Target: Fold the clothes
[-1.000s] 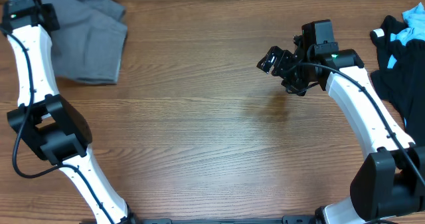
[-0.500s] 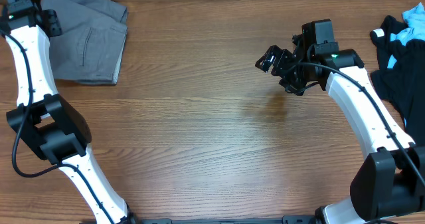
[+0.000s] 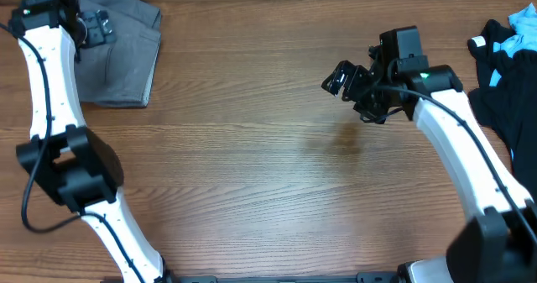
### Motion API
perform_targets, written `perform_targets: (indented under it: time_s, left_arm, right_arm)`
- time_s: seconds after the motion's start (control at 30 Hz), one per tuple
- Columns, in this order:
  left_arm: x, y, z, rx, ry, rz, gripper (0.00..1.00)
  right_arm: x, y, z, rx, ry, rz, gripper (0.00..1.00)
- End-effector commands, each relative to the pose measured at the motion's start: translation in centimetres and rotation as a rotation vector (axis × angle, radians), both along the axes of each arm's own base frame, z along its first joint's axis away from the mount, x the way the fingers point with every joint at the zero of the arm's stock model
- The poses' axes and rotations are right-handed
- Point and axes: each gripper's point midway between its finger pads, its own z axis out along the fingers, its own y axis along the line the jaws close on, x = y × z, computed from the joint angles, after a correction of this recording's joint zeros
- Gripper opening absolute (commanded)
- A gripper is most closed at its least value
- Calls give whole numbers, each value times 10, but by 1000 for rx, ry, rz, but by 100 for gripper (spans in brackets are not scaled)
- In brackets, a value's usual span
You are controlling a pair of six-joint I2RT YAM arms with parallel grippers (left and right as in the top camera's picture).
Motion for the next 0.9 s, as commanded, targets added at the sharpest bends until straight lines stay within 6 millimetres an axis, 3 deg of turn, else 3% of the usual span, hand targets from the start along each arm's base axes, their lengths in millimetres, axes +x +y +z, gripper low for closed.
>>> perform_targets:
  time_s: [0.0,0.33,0.5,0.7,0.87]
  left_arm:
    - [-20,-49,105,-136,-213,-94,100]
    - [-123,-103,190,-251,-251,-161,100]
    - [-174,-128,223,-276,-287,-209,100]
    - [-229,-156,248,-278,-345,-300,100]
    - [-262,-178,236,-327,-365,-359,100]
  right_arm:
    - [-20,1,43,-33,-107,4,100]
    - [-84,25,83,-100,-177,102,100]
    - [-106,15,102,-132,-211,-12,100]
    - [-140,-5,138,-189,-366,-85,100]
    - [-162,-26,140,-224,-423,-163,100]
